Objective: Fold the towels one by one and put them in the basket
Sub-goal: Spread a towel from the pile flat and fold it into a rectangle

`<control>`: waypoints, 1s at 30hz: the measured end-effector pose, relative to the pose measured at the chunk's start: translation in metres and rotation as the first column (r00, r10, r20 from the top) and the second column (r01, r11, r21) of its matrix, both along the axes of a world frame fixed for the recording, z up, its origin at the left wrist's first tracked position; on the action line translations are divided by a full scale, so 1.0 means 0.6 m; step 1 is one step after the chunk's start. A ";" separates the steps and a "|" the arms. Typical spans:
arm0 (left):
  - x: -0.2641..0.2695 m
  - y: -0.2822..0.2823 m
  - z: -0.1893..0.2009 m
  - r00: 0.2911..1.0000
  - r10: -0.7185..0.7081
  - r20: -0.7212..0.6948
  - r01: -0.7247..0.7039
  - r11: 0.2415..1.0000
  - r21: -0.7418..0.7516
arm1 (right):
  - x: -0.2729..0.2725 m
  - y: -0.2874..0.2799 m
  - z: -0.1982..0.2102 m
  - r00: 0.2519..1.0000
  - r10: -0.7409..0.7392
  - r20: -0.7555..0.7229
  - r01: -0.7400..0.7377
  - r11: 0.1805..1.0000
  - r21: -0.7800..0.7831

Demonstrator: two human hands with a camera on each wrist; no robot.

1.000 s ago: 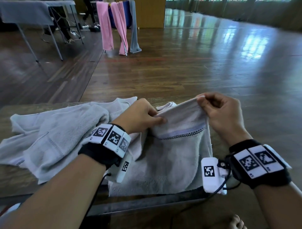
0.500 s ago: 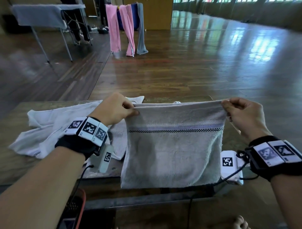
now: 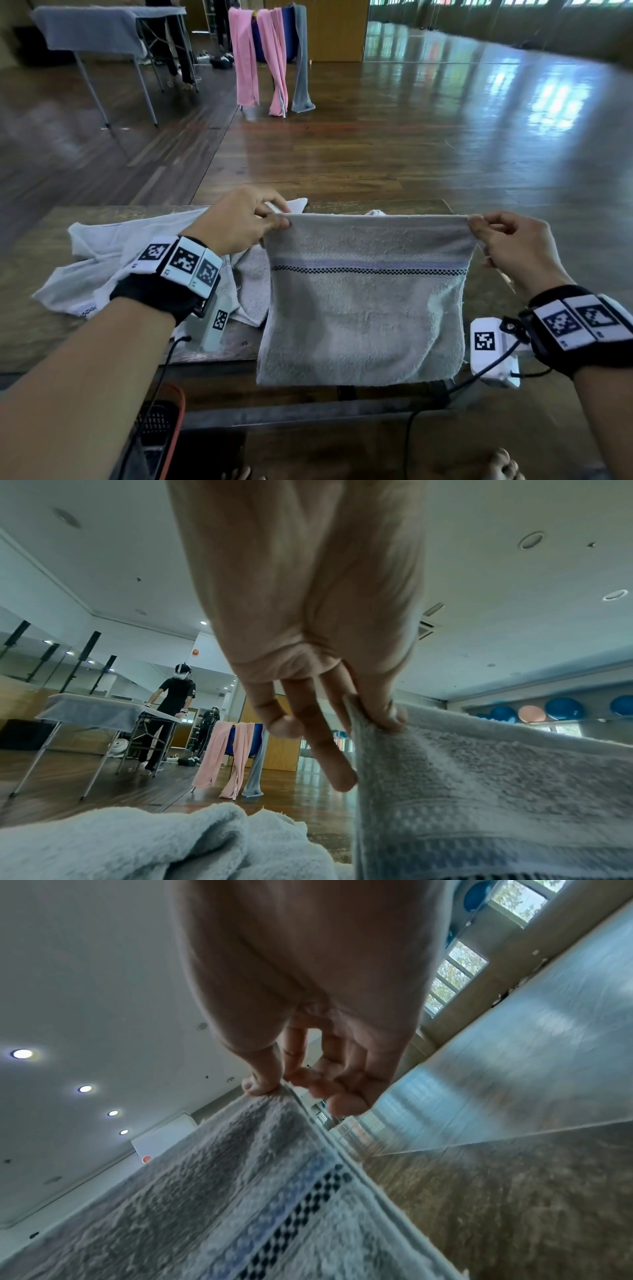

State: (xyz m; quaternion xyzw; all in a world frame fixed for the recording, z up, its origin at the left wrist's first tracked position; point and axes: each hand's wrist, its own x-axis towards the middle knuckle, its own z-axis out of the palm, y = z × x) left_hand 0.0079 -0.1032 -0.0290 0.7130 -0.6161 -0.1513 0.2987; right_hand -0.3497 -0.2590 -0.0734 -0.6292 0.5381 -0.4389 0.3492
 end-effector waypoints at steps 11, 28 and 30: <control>-0.050 -0.026 0.032 0.950 0.204 -0.234 -0.266 0.924 -0.273 | 0.045 0.021 0.060 0.885 0.157 0.439 -0.183 0.983 0.019; -0.018 0.039 0.013 0.962 -0.207 -0.177 0.232 0.963 0.135 | -0.101 0.061 0.038 0.872 0.486 0.064 -0.487 0.873 0.003; -0.016 0.041 -0.010 0.942 -0.237 -0.236 0.316 0.863 0.394 | -0.113 0.076 0.021 0.829 0.559 -0.012 -0.551 0.820 0.158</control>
